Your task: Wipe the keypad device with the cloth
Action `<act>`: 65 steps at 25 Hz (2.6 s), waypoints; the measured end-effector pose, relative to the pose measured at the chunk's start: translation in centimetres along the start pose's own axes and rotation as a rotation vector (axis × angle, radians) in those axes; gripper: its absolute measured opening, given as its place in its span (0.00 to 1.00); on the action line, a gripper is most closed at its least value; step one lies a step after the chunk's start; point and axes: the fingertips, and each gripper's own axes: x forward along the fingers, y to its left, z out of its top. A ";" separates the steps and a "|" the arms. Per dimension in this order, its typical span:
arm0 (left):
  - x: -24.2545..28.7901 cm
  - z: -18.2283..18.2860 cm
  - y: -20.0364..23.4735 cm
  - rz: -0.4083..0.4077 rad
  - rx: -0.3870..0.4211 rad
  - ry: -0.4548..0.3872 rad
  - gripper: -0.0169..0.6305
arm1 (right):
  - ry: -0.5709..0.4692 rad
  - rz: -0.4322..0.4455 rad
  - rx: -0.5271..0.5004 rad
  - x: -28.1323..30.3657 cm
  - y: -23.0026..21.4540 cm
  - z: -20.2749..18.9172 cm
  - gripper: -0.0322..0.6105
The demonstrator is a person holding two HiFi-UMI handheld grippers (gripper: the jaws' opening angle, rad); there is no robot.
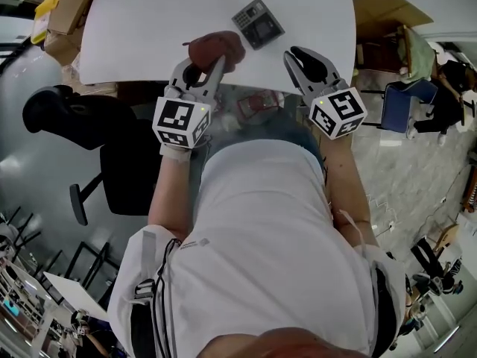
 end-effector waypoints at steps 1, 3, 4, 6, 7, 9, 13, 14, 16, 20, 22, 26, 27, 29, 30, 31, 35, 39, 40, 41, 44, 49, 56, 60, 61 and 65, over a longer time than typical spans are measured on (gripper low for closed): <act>0.3 -0.2 0.2 0.004 -0.006 0.007 0.11 | 0.015 0.002 0.001 0.3 -0.5 -0.4 0.12; 1.1 -0.6 0.5 0.016 -0.022 0.019 0.11 | 0.032 0.013 0.022 0.7 -1.7 -0.9 0.12; 1.5 -0.8 0.6 0.023 -0.031 0.025 0.11 | 0.040 0.021 0.038 1.0 -2.4 -1.2 0.12; 2.5 -1.1 0.8 0.034 -0.041 0.034 0.11 | 0.072 0.042 0.053 1.7 -3.8 -2.0 0.13; 3.1 -1.3 0.9 0.041 -0.043 0.039 0.11 | 0.097 0.057 0.050 2.2 -4.4 -2.5 0.15; 4.4 -1.5 1.2 0.057 -0.042 0.052 0.11 | 0.155 0.095 0.023 3.1 -5.5 -3.8 0.20; 7.3 -2.1 2.2 0.094 -0.041 0.088 0.11 | 0.267 0.169 -0.053 5.1 -7.5 -6.4 0.28; 8.1 -2.4 2.5 0.101 -0.039 0.102 0.11 | 0.293 0.183 -0.066 5.7 -8.0 -7.2 0.28; 9.7 -3.0 3.2 0.109 -0.039 0.133 0.11 | 0.346 0.208 -0.085 6.9 -9.0 -9.0 0.29; 12.9 -4.4 4.5 0.114 -0.029 0.193 0.11 | 0.443 0.253 -0.142 8.8 -10.4 -12.6 0.30; 14.5 -5.3 5.3 0.115 -0.014 0.223 0.11 | 0.488 0.271 -0.169 9.5 -10.8 -14.2 0.30; 17.5 -7.6 6.3 0.099 0.005 0.282 0.11 | 0.546 0.278 -0.190 10.6 -11.6 -16.7 0.30; 18.2 -8.2 6.4 0.092 0.009 0.295 0.11 | 0.557 0.280 -0.193 10.8 -11.7 -17.2 0.30; 19.5 -9.3 6.6 0.074 0.022 0.320 0.11 | 0.577 0.289 -0.198 11.0 -12.0 -18.0 0.30; 20.2 -9.8 6.7 0.064 0.029 0.332 0.11 | 0.582 0.292 -0.202 11.1 -12.2 -18.2 0.30; 20.9 -10.2 6.8 0.054 0.036 0.344 0.11 | 0.583 0.294 -0.209 11.2 -12.4 -18.3 0.30; 23.0 -11.5 7.4 0.017 0.041 0.367 0.11 | 0.592 0.315 -0.231 11.5 -12.2 -18.5 0.30; 24.9 -12.6 7.6 -0.027 0.056 0.397 0.11 | 0.590 0.331 -0.260 11.8 -11.8 -18.8 0.30; 25.4 -13.0 7.6 -0.038 0.066 0.411 0.11 | 0.587 0.332 -0.269 12.0 -11.7 -18.8 0.30; 25.8 -13.3 7.5 -0.048 0.076 0.425 0.11 | 0.584 0.333 -0.275 12.1 -11.7 -18.9 0.28; 26.9 -13.8 6.9 -0.073 0.094 0.443 0.11 | 0.579 0.335 -0.277 12.2 -11.8 -18.9 0.25; 27.2 -14.4 5.8 -0.113 0.089 0.460 0.11 | 0.547 0.329 -0.170 12.5 -11.6 -18.8 0.25; 25.6 -15.9 3.0 -0.184 0.127 0.500 0.11 | 0.517 0.309 -0.084 12.8 -11.3 -18.8 0.25; 23.7 -17.2 1.8 -0.227 0.118 0.512 0.11 | 0.511 0.292 -0.072 12.9 -11.2 -18.8 0.25; 23.3 -17.5 1.5 -0.240 0.113 0.514 0.11 | 0.512 0.287 -0.071 12.9 -11.2 -18.8 0.25; 21.7 -18.6 0.1 -0.290 0.094 0.532 0.11 | 0.512 0.276 -0.069 12.9 -11.2 -18.9 0.25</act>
